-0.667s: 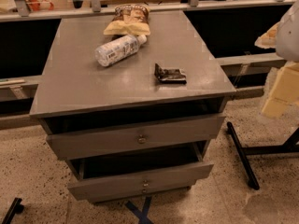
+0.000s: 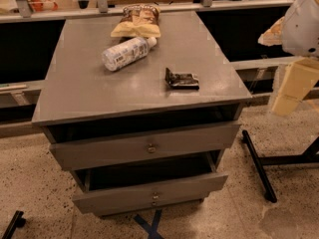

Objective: Pick blue plastic bottle

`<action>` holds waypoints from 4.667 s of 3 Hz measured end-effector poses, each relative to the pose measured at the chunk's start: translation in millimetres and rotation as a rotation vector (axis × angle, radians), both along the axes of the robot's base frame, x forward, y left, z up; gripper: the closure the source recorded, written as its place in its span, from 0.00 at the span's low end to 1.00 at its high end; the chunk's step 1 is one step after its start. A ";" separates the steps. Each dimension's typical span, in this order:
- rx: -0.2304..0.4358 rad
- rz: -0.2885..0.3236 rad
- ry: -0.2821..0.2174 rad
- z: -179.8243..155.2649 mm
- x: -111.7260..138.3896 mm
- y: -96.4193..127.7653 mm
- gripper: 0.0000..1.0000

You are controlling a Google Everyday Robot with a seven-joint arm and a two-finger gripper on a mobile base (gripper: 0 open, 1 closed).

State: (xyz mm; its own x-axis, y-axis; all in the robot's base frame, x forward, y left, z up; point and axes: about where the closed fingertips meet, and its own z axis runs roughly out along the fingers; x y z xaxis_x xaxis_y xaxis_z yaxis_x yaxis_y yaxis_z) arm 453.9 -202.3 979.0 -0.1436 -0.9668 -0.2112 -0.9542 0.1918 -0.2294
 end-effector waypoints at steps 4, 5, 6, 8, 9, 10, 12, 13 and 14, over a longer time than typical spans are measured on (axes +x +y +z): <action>0.120 0.219 -0.023 14.5 132.8 58.4 0.00; 0.206 0.272 -0.042 11.8 167.4 79.7 0.00; 0.246 0.326 -0.056 4.5 194.6 104.1 0.00; 0.201 0.422 -0.057 -14.3 224.4 164.6 0.00; 0.151 0.473 -0.041 -24.4 228.4 194.1 0.00; 0.111 0.514 -0.028 -35.3 234.0 220.4 0.00; 0.076 0.569 -0.005 -55.3 252.6 262.7 0.00; 0.075 0.592 -0.008 -66.6 267.8 293.7 0.00; 0.073 0.608 -0.006 -77.9 276.6 319.7 0.00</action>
Offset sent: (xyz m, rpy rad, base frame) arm 0.0959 0.0384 0.0161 0.0402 0.0073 0.1960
